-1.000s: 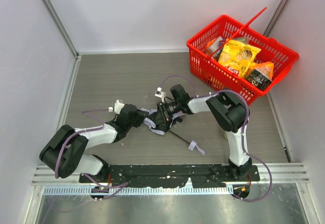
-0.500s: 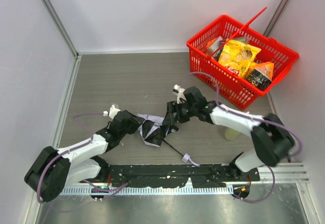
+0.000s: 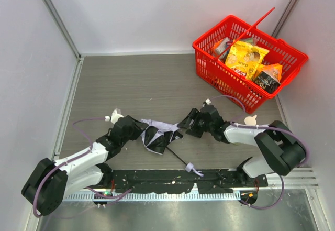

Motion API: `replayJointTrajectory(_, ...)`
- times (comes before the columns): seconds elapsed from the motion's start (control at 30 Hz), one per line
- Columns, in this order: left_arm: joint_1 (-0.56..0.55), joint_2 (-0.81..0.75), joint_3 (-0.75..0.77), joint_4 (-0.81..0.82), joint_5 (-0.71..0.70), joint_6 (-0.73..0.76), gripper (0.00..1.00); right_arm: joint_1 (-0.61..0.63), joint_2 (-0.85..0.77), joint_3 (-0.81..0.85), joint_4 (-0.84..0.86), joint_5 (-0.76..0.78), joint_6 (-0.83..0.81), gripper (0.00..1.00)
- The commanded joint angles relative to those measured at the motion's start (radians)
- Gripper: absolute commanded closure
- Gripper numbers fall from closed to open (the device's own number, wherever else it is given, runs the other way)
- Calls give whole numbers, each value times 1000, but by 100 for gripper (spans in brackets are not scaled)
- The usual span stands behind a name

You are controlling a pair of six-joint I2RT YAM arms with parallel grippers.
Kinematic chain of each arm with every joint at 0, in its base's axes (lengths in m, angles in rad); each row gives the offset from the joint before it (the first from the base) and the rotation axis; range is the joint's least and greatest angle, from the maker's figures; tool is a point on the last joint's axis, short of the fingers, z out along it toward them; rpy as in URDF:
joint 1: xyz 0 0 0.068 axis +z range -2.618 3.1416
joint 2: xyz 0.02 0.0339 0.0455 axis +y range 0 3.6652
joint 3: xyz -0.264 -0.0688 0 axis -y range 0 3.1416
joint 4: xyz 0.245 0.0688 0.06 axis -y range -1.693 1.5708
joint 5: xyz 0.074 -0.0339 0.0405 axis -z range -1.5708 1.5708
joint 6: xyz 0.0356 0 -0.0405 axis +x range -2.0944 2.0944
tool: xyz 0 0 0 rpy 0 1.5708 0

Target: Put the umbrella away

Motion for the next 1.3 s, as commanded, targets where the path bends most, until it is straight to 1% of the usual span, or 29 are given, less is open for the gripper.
replayJointTrajectory(0.0, -5, 12, -48, 26, 38, 46, 100, -4, 92, -11, 341, 16, 61, 32)
replayJointTrajectory(0.07, -2, -4, -60, 32, 39, 48, 100, -10, 151, 17, 372, -25, 39, 32)
replayJointTrajectory(0.13, -2, -31, -65, 23, 33, 51, 100, -10, 183, 1, 473, -50, 68, 30)
replayJointTrajectory(0.17, -4, -42, -65, 20, 33, 52, 100, -11, 203, -1, 492, -50, 79, 29)
replayJointTrajectory(0.23, -5, -60, -60, 6, 23, 52, 100, -11, 236, 22, 514, -47, 82, 40)
replayJointTrajectory(0.27, -2, -62, -57, 0, 18, 49, 100, -13, 249, 61, 477, -38, 46, 58)
replayJointTrajectory(0.3, -2, -62, -52, -6, 16, 45, 100, -13, 269, 86, 454, -20, 6, 71)
replayJointTrajectory(0.33, -4, -65, -46, -18, 15, 40, 100, -15, 276, 158, 369, -3, -63, 96)
replayJointTrajectory(0.37, -4, -65, -34, -55, 10, 28, 100, -15, 290, 193, 319, 23, -156, 99)
replayJointTrajectory(0.4, -5, -70, -29, -84, 0, 13, 100, -15, 299, 277, 246, 37, -207, 99)
replayJointTrajectory(0.43, -4, -76, -26, -125, -13, -7, 100, -13, 303, 325, 175, 60, -281, 99)
replayJointTrajectory(0.47, -4, -86, -29, -152, -30, -30, 100, -16, 306, 399, 147, 66, -321, 99)
replayJointTrajectory(0.53, -5, -120, -66, -152, -59, -70, 100, -15, 292, 485, 93, 82, -393, 99)
replayJointTrajectory(0.63, -5, -181, -120, -131, -111, -125, 100, -16, 286, 543, 78, 123, -450, 99)
replayJointTrajectory(0.73, -5, -211, -143, -94, -149, -144, 100, -30, 356, 588, 89, 68, -449, 99)
replayJointTrajectory(0.83, -4, -191, -122, -101, -180, -156, 100, -30, 418, 589, 127, 47, -468, 98)
replayJointTrajectory(0.87, -5, -177, -115, -107, -185, -162, 100, -31, 448, 596, 119, 66, -478, 94)
replayJointTrajectory(0.9, -5, -163, -111, -100, -180, -172, 100, -30, 460, 628, 57, 86, -535, 87)
replayJointTrajectory(0.93, -5, -147, -109, -94, -178, -173, 100, -31, 483, 642, 23, 159, -568, 83)
replayJointTrajectory(0.97, -5, -134, -105, -94, -174, -176, 100, -33, 496, 687, -61, 198, -638, 76)
replayJointTrajectory(1.0, -4, -119, -99, -94, -169, -184, 100, -34, 525, 715, -110, 305, -668, 74)
replayJointTrajectory(1.03, -5, -108, -94, -94, -165, -185, 100, -38, 543, 779, -234, 345, -739, 74)
replayJointTrajectory(1.07, -4, -99, -92, -94, -162, -189, 100, -39, 569, 801, -276, 437, -810, 73)
replayJointTrajectory(1.1, -4, -93, -94, -94, -159, -193, 100, -39, 576, 833, -334, 494, -841, 68)
replayJointTrajectory(1.13, -5, -90, -94, -97, -159, -198, 100, -39, 588, 849, -365, 598, -884, 64)
replayJointTrajectory(1.17, -5, -91, -91, -109, -160, -204, 100, -41, 592, 888, -428, 635, -899, 49)
replayJointTrajectory(1.2, -5, -90, -89, -121, -160, -210, 100, -41, 589, 908, -465, 664, -924, 44)
replayJointTrajectory(1.23, -5, -91, -86, -132, -160, -213, 100, -38, 568, 937, -544, 671, -923, 39)
replayJointTrajectory(1.27, -5, -94, -82, -144, -160, -216, 100, -36, 551, 942, -571, 654, -909, 35)
